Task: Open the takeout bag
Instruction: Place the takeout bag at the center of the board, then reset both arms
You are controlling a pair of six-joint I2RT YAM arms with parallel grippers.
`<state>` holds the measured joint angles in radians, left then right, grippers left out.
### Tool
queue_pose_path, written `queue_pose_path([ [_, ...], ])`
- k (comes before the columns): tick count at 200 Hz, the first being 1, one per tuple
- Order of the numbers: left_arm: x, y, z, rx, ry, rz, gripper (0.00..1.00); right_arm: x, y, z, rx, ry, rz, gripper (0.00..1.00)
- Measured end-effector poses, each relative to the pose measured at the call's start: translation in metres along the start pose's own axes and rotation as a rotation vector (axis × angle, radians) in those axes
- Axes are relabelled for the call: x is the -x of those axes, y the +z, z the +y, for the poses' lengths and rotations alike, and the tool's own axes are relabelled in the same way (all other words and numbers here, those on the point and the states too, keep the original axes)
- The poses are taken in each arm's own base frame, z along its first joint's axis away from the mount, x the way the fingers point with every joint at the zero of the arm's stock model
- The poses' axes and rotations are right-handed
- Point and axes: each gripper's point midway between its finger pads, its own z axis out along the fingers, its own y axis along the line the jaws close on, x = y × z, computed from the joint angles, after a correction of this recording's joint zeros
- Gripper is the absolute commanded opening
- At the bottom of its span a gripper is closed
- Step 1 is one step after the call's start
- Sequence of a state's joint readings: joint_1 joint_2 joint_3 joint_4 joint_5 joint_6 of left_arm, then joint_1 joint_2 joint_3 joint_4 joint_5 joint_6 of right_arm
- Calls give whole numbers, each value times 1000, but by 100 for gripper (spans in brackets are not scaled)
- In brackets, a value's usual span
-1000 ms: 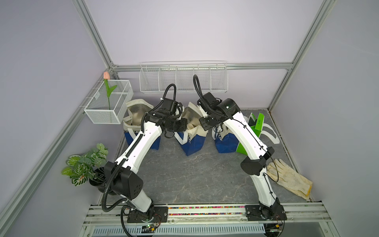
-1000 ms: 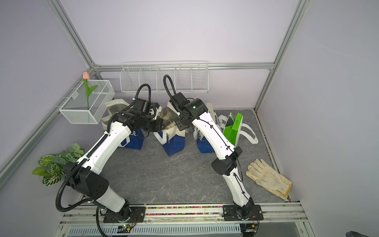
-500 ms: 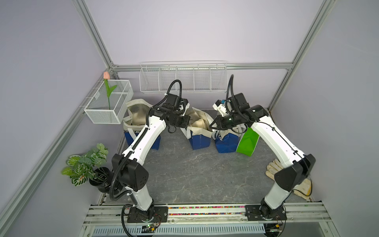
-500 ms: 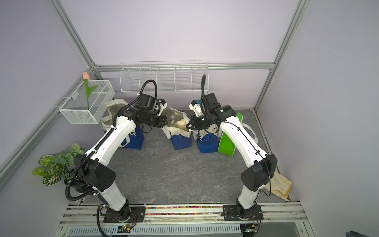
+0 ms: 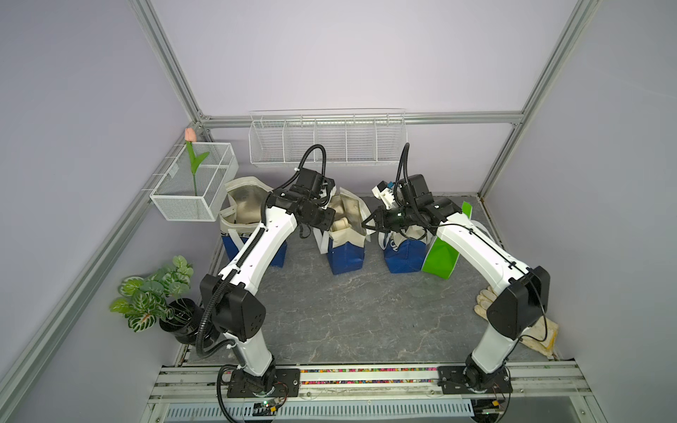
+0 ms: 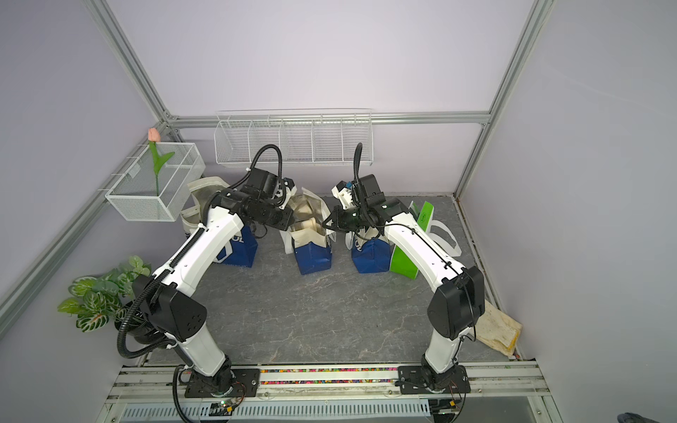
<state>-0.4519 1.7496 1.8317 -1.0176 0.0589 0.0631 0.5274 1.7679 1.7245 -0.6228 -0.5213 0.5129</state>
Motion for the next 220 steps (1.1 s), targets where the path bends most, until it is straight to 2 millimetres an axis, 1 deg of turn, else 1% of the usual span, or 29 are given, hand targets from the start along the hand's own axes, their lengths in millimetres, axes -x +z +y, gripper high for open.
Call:
queue_pose_path([
  [15, -2, 3, 4, 19, -4, 3, 33, 4, -1, -2, -21, -3, -16, 7],
  [25, -3, 5, 6, 27, -4, 6, 36, 5, -2, -2, -34, -7, -26, 11],
  [33, -4, 6, 6, 31, -4, 9, 38, 6, -2, -1, -42, -11, -30, 18],
  [47, -5, 6, 7, 35, -8, 9, 42, 5, -2, 1, -56, -16, -31, 37],
  [56, -4, 6, 7, 37, -12, 9, 44, 4, -2, 1, -66, -26, -29, 44],
  [77, -4, 3, 6, 29, -25, 2, 48, 3, -2, 0, -96, -32, -29, 50],
  [96, 0, -7, 1, 21, -27, -23, 49, 3, -5, -3, -126, -40, -37, 53],
  [116, 4, -28, -15, 12, -15, -72, 54, 4, -12, -5, -154, -49, -55, 56],
  [131, 4, -51, -30, -5, -12, -125, 57, 6, -22, -1, -165, -62, -77, 58],
  [136, 3, -59, -34, -10, -12, -140, 58, 6, -26, 2, -167, -68, -85, 65],
  [139, 3, -65, -36, -14, -12, -152, 59, 7, -29, 3, -167, -69, -92, 74],
  [142, 2, -70, -37, -15, -16, -164, 60, 7, -32, 5, -168, -80, -97, 80],
  [148, 2, -80, -38, -16, -24, -188, 62, 8, -37, 9, -163, -85, -109, 84],
  [159, 0, -101, -34, -3, -51, -239, 64, 7, -48, 17, -150, -103, -132, 84],
  [173, -8, -125, -26, 29, -77, -295, 65, 2, -62, 25, -141, -124, -158, 84],
  [195, -29, -152, -14, 81, -121, -350, 67, -13, -88, 36, -147, -163, -210, 86],
  [197, -32, -153, -13, 85, -127, -353, 67, -15, -89, 37, -147, -166, -211, 92],
  [202, -37, -158, -10, 99, -140, -365, 68, -19, -97, 37, -156, -175, -229, 99],
  [205, -41, -160, -8, 107, -150, -370, 69, -23, -101, 38, -157, -180, -234, 98],
  [210, -48, -162, -5, 121, -164, -377, 71, -30, -108, 37, -167, -193, -252, 91],
  [212, -51, -164, -4, 127, -171, -382, 72, -33, -112, 37, -169, -197, -258, 89],
  [220, -65, -167, 2, 151, -193, -394, 77, -45, -125, 34, -185, -211, -290, 89],
])
